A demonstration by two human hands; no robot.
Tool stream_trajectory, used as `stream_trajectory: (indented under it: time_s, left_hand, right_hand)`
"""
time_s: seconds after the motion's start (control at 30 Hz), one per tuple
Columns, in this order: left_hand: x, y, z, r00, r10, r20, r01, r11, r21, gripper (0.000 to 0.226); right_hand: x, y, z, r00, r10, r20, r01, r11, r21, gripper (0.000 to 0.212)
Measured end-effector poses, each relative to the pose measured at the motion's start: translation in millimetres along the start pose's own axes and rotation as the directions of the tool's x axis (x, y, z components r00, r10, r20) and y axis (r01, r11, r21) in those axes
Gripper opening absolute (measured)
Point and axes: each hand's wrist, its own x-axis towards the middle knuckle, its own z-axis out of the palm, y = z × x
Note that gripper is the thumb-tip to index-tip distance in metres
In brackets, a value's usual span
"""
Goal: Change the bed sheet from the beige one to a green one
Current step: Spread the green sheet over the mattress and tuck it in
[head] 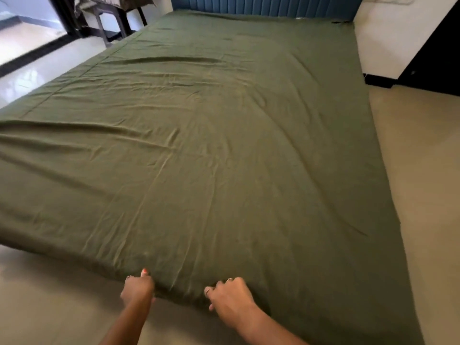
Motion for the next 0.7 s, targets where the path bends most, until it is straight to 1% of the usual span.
stream_trajectory:
  time_s: [0.03,0.1,0.23,0.3,0.4,0.47,0.5,0.57,0.63,0.67,0.7]
  left_hand:
    - [0.6,-0.2,1.3,1.000,0.010,-0.010,-0.009,1.000,0.018,0.040]
    - [5.2,-2.0,0.4,0.998,0.053,0.026,-0.055,0.996,0.068,0.035]
    - [11.7,-9.5,-15.2,0.973,0.217,0.082,-0.225,0.967,0.117,0.023]
    - [9.2,-20.1,-29.7,0.967,0.231,0.105,-0.244,0.958,0.147,0.022]
    - [14.8,-36.1,-52.3,0.948,0.213,0.235,-0.260,0.947,0.187,0.023]
    - [35.7,-35.9,-71.9,0.924,0.239,0.298,-0.299,0.937,0.178,0.020]
    - [49.0,-29.3,-83.8,0.914,0.263,0.310,-0.319,0.936,0.148,0.022]
    - [84.0,-12.6,-110.5,0.911,0.287,0.296,-0.339,0.930,0.142,0.027]
    - [125.4,3.8,-139.9,0.925,0.286,0.249,-0.330,0.931,0.156,0.035]
    - [144.4,10.5,-152.8,0.932,0.284,0.224,-0.321,0.935,0.150,0.039]
    - [162.4,15.9,-163.4,0.938,0.283,0.199,-0.311,0.942,0.130,0.042]
  right_hand:
    - [1.3,0.7,-3.5,1.000,-0.005,0.009,0.005,1.000,-0.011,0.031]
    - [3.9,0.1,-12.7,0.999,-0.014,0.030,0.015,1.000,-0.016,0.029]
    - [-1.6,-7.3,-25.3,0.994,-0.080,0.078,0.081,0.997,-0.018,0.023]
    - [-8.4,-18.6,-28.1,0.987,-0.101,0.123,0.103,0.995,-0.009,0.022]
    - [-11.2,-38.7,-28.1,0.978,-0.032,0.206,0.034,0.999,-0.003,0.025]
    - [-2.0,-52.0,-32.0,0.969,0.061,0.238,-0.052,0.998,-0.042,0.028]
    - [7.2,-58.5,-34.8,0.970,0.102,0.220,-0.090,0.994,-0.060,0.031]
    - [36.0,-75.2,-43.1,0.984,0.128,0.126,-0.118,0.990,-0.078,0.036]
    - [75.1,-100.5,-56.5,0.992,0.126,-0.011,-0.126,0.991,-0.040,0.033]
    - [96.3,-113.3,-62.9,0.993,0.098,-0.065,-0.102,0.993,-0.056,0.031]
    - [117.8,-126.2,-66.2,0.990,0.072,-0.118,-0.083,0.992,-0.095,0.032]
